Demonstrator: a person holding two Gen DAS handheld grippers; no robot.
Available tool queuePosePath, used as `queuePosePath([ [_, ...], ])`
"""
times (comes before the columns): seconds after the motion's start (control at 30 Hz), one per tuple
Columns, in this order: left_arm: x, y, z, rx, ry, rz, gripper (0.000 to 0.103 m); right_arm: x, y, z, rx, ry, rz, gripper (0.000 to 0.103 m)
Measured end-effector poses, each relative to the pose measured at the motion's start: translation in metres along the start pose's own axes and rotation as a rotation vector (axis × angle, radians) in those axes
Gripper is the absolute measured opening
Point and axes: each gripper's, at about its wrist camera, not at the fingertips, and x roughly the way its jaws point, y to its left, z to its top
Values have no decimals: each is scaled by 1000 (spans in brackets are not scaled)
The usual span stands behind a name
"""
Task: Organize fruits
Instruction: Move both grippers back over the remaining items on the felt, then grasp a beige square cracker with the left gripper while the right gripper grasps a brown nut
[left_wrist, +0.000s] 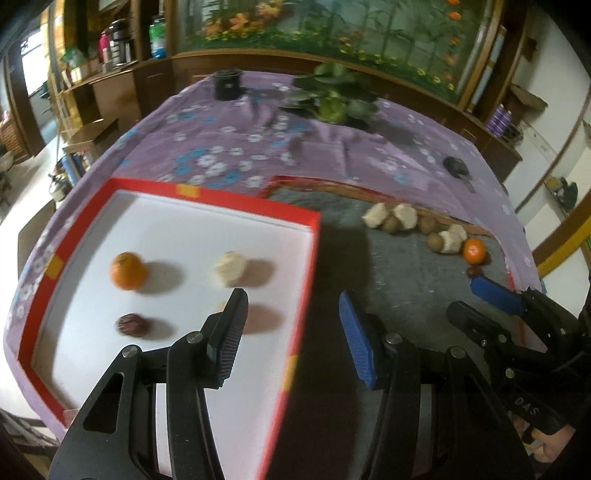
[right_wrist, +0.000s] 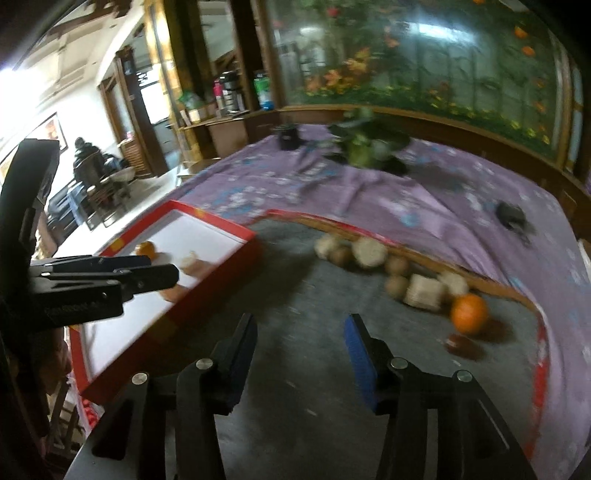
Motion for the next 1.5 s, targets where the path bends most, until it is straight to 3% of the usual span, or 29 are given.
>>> queuePosePath([
  [0.37,44,-58,38,90,54,-32,51,-21,-60,-18,104,-25,-22,48],
  [0.67,86,-86,72,172,74,62,51,-20,-84,-18,144,-35,0,48],
  [0.83,108,-79,80,195,100,116,55,-18,-90,-15,156,-38,9,48],
  [1.0,111,-50,100,109,94,180,55,-16,-93,-12,161,-40,20,48],
  [1.13,108,-33,104,49,116,109,55,-12,-85,-9,135,-35,39,48],
  [1.33,109,-51,101,62,153,-12,55,-5,-78,-7,118,-22,48,48],
  [1.5,123,-60,104,61,168,-4,55,-3,-79,-8,125,-14,49,48],
])
